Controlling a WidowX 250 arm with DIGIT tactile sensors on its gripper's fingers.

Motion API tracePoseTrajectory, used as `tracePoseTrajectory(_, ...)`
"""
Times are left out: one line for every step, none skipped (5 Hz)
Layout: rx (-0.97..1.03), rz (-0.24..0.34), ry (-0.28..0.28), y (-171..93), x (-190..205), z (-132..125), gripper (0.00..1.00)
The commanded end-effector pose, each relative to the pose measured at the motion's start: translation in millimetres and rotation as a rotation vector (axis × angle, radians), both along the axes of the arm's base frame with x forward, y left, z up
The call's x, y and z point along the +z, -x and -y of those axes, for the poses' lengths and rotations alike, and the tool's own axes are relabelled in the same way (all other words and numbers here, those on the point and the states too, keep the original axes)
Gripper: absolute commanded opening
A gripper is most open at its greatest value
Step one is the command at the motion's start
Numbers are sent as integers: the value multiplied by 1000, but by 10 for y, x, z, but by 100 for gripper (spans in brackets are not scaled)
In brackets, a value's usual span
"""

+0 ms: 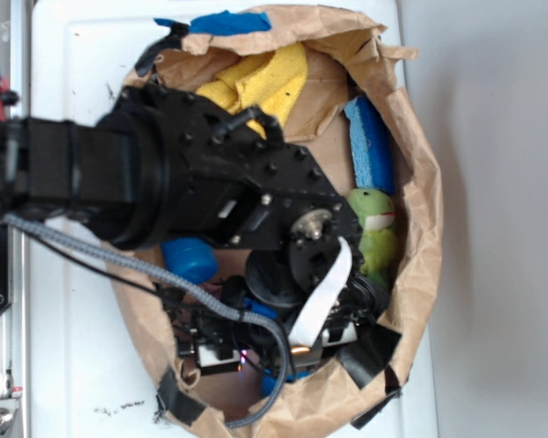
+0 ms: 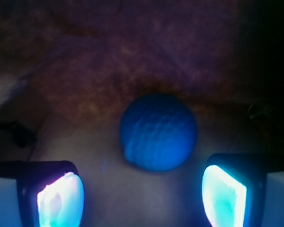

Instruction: Grab the blue ball.

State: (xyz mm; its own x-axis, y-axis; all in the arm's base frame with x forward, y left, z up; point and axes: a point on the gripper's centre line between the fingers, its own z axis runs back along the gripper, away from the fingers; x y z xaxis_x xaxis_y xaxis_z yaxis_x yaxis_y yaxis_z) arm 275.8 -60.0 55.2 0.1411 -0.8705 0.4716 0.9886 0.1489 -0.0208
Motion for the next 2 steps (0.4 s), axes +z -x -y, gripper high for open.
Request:
tracePoseTrajectory(-15,63,11,-97,-15,191,100)
tracePoseTrajectory(-58,-3,-1,-57,-87,284,100)
